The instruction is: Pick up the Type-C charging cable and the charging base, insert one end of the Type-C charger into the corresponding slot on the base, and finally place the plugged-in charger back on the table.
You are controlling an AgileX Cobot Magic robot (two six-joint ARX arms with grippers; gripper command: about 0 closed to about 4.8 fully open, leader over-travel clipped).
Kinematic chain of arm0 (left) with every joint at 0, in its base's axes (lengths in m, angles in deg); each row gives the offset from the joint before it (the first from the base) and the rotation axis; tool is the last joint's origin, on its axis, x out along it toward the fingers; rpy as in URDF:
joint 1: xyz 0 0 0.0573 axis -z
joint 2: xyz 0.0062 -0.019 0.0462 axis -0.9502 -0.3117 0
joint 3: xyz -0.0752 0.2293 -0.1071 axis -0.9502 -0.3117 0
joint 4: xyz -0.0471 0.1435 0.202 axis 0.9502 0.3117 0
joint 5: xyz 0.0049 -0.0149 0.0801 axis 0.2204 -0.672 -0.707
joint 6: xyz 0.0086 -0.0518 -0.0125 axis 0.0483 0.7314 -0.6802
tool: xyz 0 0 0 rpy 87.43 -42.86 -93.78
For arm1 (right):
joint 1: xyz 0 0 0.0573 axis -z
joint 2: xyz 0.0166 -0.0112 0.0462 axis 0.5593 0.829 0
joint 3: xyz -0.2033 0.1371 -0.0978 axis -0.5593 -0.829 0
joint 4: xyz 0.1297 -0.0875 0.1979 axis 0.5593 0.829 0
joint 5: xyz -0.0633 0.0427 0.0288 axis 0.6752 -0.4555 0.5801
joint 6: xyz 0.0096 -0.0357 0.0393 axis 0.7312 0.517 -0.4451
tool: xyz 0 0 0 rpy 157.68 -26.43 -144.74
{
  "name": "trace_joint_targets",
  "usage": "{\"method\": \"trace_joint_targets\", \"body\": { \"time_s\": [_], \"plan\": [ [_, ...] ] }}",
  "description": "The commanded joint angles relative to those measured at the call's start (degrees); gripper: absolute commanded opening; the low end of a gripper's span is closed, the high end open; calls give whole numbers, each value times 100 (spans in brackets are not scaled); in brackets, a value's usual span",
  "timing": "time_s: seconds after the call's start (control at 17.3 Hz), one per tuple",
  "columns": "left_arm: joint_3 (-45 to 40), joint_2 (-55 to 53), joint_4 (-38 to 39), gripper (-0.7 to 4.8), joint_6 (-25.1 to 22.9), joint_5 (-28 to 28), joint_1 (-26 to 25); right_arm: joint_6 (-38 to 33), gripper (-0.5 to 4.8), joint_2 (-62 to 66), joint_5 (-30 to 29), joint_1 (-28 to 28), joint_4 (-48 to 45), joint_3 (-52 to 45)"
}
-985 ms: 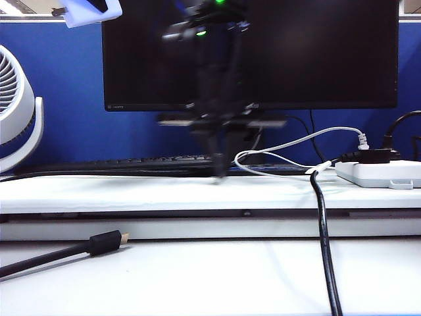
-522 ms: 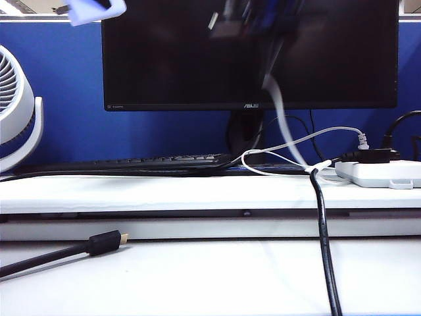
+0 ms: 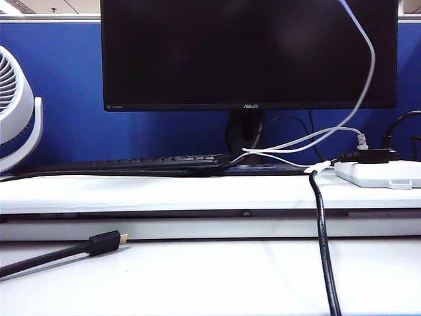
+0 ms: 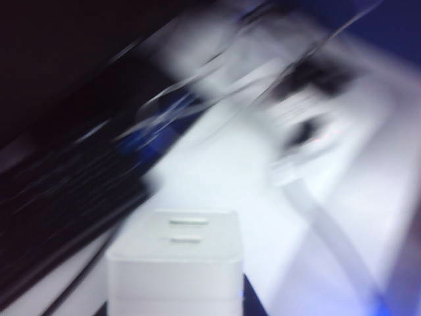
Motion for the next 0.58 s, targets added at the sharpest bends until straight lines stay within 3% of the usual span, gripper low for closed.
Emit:
{"method": "trace_joint_targets", "body": {
  "time_s": [0.06, 0.29, 0.41, 0.58],
  "plan": [
    [42, 35, -415, -6, 352, 1191, 2, 614, -6, -264, -245, -4, -142, 22],
    [42, 35, -782, -6, 898, 2221, 2, 2079, -6, -570, -595, -15, -269, 22],
    [39, 33, -776, -6, 990, 2385, 2, 3248, -6, -647, -588, -50, -374, 24],
    [37, 22, -772, -6, 708, 2227, 2, 4857, -6, -647, -544, -514, -535, 22]
  ]
}}
